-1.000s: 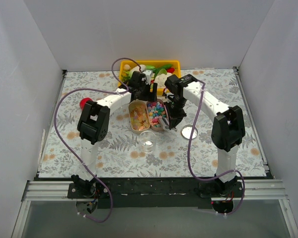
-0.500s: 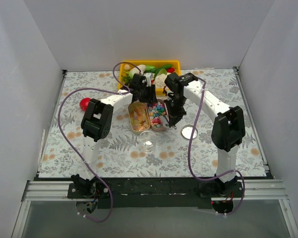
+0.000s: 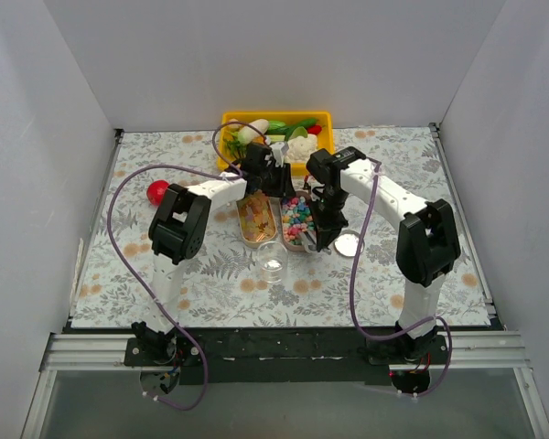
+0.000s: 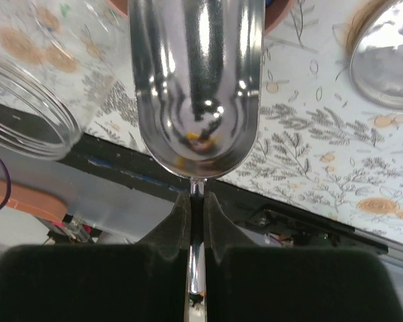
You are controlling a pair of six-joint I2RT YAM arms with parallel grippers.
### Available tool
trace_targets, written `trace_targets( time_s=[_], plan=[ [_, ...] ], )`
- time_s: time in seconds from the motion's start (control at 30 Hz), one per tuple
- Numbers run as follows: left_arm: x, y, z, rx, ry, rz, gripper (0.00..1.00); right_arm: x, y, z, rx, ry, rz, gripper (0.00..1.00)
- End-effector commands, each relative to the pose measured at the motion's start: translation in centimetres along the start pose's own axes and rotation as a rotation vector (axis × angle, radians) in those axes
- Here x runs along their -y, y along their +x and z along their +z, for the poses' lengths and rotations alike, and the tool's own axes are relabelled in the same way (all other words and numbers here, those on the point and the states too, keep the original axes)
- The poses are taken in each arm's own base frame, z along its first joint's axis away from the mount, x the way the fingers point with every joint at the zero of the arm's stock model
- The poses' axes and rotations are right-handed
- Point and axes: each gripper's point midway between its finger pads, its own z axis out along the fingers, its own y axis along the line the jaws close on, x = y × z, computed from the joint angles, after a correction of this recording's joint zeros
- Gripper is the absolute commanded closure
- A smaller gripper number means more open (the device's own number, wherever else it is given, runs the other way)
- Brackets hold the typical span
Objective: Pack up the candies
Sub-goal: Move the storage box to the center of the board.
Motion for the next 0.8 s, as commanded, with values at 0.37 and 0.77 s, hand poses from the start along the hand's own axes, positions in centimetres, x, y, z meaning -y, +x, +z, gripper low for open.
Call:
trace_targets(
  time_s=[0.37, 0.77],
  plan=[
    [7.0, 1.9, -3.7, 0.012, 0.155, 0.108, 0.67, -0.5, 5.5, -0.9, -0.064, -0.082, 0.002, 0.99],
    [6.3, 2.1, -3.1, 0.019, 0.11, 0.133, 0.67, -0.2, 4.5, 0.7, -0.119, -0.059, 0.025, 0.99]
  ],
)
